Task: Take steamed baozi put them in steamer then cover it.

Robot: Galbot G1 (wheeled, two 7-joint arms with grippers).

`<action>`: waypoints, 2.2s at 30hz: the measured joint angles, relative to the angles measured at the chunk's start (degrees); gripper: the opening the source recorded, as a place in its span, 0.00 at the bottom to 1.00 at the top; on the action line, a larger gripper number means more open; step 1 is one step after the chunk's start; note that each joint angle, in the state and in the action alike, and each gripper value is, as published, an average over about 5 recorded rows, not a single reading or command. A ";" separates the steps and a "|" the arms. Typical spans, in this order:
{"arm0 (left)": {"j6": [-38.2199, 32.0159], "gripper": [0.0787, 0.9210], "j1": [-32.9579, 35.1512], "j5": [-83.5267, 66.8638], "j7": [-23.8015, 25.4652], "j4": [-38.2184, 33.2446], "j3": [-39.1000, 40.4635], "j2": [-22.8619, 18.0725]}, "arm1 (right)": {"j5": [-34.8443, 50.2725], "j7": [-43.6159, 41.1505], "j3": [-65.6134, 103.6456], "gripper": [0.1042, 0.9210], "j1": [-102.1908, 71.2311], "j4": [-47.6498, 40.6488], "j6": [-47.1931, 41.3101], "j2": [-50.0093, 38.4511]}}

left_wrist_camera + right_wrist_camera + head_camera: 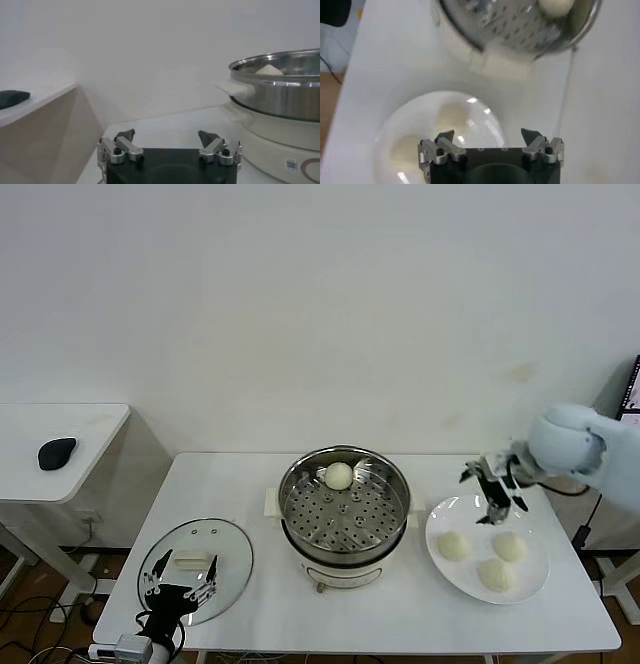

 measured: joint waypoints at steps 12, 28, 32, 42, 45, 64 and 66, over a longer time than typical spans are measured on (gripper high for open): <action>0.84 0.88 -0.18 -0.17 0.18 0.04 -0.20 0.18 | -5.75 1.66 14.93 0.88 -20.26 -6.35 0.86 1.51; 1.21 0.88 -0.80 0.19 0.68 1.14 -0.22 -0.03 | -7.27 3.82 24.99 0.88 -32.37 -15.61 1.87 9.13; 1.21 0.88 -0.92 0.32 0.69 1.48 -0.16 -0.04 | -7.68 3.65 26.08 0.88 -33.51 -16.68 1.47 10.51; 1.26 0.88 -1.00 0.43 0.75 1.60 0.16 -0.55 | -8.78 2.47 27.20 0.74 -35.15 -17.78 0.82 11.17; 1.26 0.88 -1.02 0.51 0.75 1.59 0.23 -0.69 | -8.89 2.30 27.66 0.70 -35.49 -17.89 0.78 11.34; 1.51 0.88 -1.43 1.12 0.72 0.48 0.97 -0.40 | -3.99 -0.08 25.82 0.60 -27.74 -13.15 -0.86 6.28; 1.51 0.88 -1.56 1.12 0.72 0.46 1.20 -0.20 | -2.62 -0.24 24.98 0.60 -25.47 -11.90 -1.32 5.19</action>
